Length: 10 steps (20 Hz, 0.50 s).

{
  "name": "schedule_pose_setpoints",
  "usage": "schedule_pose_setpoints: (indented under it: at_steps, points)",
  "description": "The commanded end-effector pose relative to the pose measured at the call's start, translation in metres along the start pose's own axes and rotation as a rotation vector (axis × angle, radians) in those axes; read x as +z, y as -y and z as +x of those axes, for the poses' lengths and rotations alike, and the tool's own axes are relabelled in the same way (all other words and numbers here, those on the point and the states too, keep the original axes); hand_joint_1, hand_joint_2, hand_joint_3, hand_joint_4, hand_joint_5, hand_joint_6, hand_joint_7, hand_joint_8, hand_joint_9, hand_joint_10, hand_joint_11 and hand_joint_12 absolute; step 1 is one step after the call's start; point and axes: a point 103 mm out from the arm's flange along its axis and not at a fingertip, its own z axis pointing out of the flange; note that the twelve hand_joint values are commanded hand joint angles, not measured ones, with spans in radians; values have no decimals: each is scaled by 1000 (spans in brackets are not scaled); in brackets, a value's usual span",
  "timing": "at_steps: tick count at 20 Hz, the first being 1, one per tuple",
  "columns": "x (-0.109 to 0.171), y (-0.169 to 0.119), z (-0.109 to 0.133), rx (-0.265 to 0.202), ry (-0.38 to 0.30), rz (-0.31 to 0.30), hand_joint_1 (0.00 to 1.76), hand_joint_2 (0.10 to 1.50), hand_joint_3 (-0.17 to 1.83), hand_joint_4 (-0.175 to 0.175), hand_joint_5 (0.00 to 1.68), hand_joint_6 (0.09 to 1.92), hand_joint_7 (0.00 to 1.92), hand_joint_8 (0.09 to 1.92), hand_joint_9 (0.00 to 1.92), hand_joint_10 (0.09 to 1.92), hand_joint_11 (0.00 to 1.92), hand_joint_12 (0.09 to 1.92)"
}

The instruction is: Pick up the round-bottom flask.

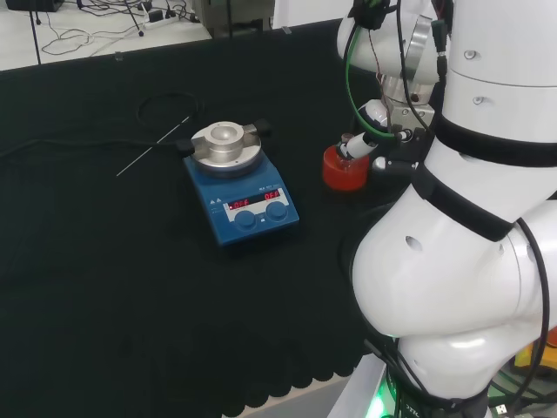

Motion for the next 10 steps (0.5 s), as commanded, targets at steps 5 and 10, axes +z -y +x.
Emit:
schedule_pose_setpoints:
  at_steps: [5, 10]
  points:
    - [4, -7, -2, 8, -25, -14, 826, 668, 580, -46, 649, 582, 283, 693, 406, 685, 107, 1405]
    - [4, -8, 0, 8, -16, -14, 826, 673, 582, -47, 707, 620, 288, 694, 412, 685, 114, 1403]
